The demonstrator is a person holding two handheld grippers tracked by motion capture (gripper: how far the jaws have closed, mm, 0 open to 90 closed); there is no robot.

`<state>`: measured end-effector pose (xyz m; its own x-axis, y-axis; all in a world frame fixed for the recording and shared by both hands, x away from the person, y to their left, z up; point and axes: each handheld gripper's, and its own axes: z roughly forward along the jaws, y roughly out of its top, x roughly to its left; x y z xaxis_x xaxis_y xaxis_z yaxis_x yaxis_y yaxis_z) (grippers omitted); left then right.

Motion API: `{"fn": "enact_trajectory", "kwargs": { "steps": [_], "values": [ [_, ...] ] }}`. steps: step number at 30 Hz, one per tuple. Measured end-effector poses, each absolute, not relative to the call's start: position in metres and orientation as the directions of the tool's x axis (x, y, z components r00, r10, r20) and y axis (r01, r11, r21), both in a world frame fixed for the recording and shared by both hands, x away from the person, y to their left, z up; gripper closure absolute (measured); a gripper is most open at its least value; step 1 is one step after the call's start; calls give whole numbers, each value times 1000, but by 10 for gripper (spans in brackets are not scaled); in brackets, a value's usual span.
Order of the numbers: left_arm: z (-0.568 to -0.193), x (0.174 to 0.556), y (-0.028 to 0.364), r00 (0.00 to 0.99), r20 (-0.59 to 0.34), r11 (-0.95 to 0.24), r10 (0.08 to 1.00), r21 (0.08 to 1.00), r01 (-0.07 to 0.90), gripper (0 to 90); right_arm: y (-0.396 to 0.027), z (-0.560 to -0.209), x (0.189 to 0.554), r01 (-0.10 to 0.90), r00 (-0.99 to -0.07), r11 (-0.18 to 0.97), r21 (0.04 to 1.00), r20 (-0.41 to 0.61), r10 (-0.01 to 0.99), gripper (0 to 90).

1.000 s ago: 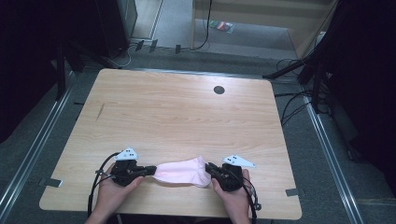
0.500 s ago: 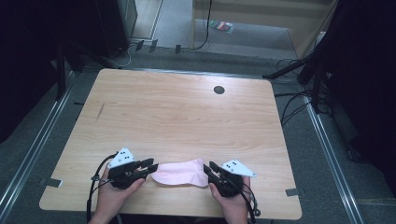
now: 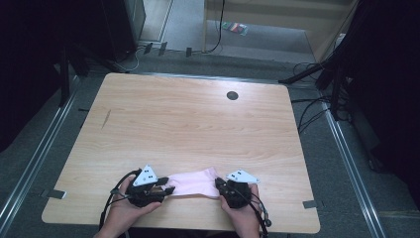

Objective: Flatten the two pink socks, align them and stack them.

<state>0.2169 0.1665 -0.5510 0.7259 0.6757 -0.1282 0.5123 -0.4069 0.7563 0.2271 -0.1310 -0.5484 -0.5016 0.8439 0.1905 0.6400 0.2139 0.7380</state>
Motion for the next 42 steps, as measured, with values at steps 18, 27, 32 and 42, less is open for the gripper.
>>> {"fn": "enact_trajectory", "kwargs": {
  "steps": [18,27,32,42],
  "values": [
    [-544,225,192,723,-233,-261,650,825,501,872,-132,-548,226,631,-498,225,743,165,851,897],
    [-542,221,197,696,-197,-235,691,849,473,573,-142,-541,224,627,-485,145,765,238,842,793],
    [-540,218,187,703,-145,-288,696,841,459,722,-149,-537,224,596,-447,104,796,221,867,801],
    [-553,222,175,680,-66,-393,730,774,497,892,-133,-550,230,628,-507,213,749,186,841,900]
  ]
}}
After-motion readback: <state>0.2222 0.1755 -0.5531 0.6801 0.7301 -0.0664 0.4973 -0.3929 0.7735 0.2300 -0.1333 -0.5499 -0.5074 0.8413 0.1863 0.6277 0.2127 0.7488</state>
